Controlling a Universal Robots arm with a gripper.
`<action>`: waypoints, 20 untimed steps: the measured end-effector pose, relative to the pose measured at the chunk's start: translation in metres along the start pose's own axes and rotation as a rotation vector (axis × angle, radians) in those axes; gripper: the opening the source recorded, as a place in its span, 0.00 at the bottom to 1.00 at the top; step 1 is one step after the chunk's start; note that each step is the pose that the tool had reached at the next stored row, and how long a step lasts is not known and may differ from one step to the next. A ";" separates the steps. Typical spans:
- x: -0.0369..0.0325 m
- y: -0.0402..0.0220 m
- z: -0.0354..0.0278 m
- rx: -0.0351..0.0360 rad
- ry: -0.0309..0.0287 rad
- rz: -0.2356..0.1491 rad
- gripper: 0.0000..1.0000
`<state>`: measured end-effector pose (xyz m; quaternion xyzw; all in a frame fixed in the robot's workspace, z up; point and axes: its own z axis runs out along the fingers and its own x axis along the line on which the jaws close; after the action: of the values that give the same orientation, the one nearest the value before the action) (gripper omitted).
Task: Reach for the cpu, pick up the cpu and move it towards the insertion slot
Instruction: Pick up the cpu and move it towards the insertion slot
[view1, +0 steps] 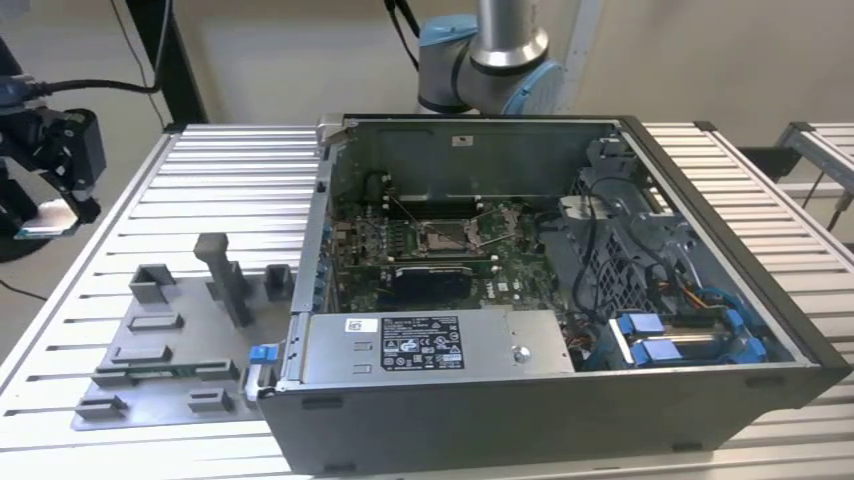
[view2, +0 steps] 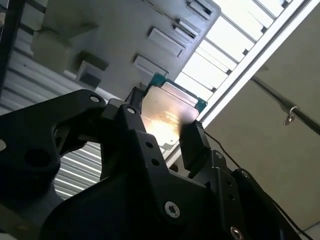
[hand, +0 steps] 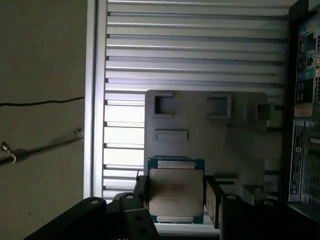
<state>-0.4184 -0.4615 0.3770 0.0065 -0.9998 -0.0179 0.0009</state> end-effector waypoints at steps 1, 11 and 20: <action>0.0001 0.0001 -0.0013 0.0001 0.0001 0.000 0.00; -0.0204 -0.0002 -0.0021 -0.0001 0.0001 0.000 0.00; -0.0615 -0.0007 -0.0022 0.0000 0.0006 0.000 0.00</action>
<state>-0.3569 -0.4615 0.3791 0.0065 -0.9998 -0.0179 0.0012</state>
